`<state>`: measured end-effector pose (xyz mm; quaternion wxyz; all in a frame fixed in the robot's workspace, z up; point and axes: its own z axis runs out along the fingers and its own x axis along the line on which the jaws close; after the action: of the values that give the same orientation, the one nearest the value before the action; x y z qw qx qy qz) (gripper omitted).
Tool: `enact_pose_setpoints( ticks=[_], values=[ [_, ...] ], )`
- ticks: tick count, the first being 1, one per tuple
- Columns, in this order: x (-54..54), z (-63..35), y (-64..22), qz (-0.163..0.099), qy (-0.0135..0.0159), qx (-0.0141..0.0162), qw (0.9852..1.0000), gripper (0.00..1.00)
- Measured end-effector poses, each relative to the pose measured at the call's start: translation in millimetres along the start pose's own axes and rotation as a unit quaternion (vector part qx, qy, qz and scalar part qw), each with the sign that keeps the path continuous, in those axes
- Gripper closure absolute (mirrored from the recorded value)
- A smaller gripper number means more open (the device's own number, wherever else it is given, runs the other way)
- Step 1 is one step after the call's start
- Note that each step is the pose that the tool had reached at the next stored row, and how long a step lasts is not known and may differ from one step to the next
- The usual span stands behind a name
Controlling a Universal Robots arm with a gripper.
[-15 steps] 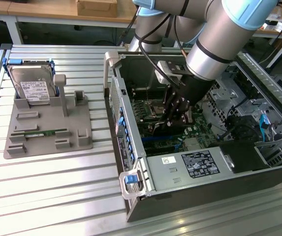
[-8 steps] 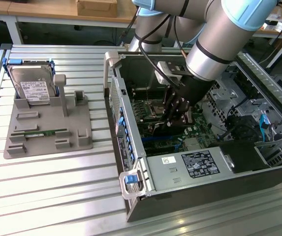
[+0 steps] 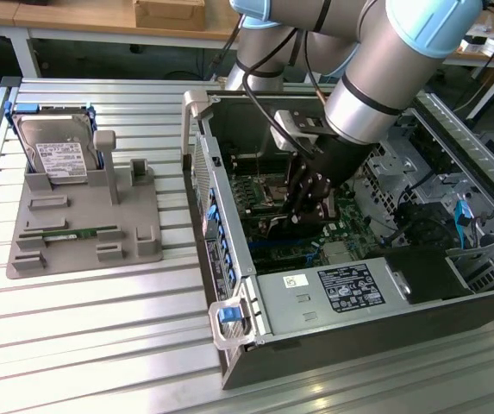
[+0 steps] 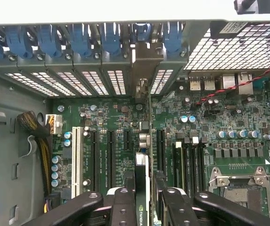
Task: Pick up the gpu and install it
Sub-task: 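Insert the gpu into the slot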
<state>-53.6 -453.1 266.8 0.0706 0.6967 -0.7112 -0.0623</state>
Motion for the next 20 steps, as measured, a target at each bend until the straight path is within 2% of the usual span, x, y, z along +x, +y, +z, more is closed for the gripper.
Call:
enact_pose_setpoints(
  ticks=[6,10,16,18,19,20],
  values=[
    [0.0,0.8,-0.2,0.0,0.0001,0.0,1.0,0.73],
    [-0.1,4.8,-0.9,0.0,0.0015,0.0,1.0,0.73],
    [-0.1,6.7,-1.3,0.0,0.0011,0.0002,1.0,0.72],
    [-0.1,6.5,-1.2,0.0,0.0014,0.0001,1.0,0.6],
    [-0.1,6.5,-1.2,0.0,0.0014,0.0,1.0,0.47],
    [-0.1,6.5,-1.2,0.0,0.0014,0.0,1.0,0.47]
  ],
)
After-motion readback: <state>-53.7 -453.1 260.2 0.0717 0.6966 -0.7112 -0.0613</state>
